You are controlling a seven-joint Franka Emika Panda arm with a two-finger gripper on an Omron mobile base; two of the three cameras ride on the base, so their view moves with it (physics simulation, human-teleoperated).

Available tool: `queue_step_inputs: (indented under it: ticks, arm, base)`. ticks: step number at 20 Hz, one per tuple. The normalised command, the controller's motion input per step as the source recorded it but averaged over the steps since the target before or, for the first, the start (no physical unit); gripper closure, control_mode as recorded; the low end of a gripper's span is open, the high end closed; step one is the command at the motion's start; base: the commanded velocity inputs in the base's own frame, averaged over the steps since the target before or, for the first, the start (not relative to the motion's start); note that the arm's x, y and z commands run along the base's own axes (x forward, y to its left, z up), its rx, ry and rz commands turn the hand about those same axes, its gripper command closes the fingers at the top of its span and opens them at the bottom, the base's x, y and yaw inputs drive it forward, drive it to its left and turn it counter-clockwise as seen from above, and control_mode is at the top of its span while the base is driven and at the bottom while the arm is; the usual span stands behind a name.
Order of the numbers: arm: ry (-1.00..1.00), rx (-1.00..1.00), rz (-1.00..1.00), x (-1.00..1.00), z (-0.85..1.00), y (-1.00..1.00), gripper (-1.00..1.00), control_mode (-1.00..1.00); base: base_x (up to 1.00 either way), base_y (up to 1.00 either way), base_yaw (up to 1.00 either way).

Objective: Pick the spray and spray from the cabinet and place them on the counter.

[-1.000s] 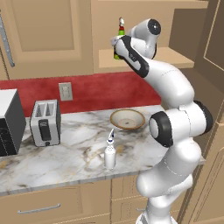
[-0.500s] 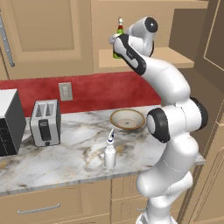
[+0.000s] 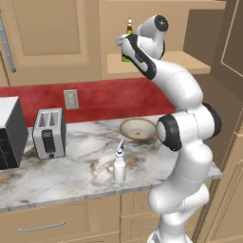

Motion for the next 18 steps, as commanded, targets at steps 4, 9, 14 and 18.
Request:
queue_step_inputs:
  ticks: [4,9,14,18]
  arm:
    - [0.00,0.00,0.00,0.01,0.00,0.00,1.00,-1.00]
    - [-0.04,0.00,0.00,-0.03,0.02,0.00,1.00,-1.00]
    - [-0.05,0.00,0.00,-0.12,0.07,0.00,1.00,-1.00]
    - [-0.04,0.00,0.00,-0.21,0.02,0.00,1.00,-1.00]
  base:
    - [0.00,0.00,0.00]
    - [0.00,0.00,0.00]
    - [0.00,0.00,0.00]
    - [0.00,0.00,0.00]
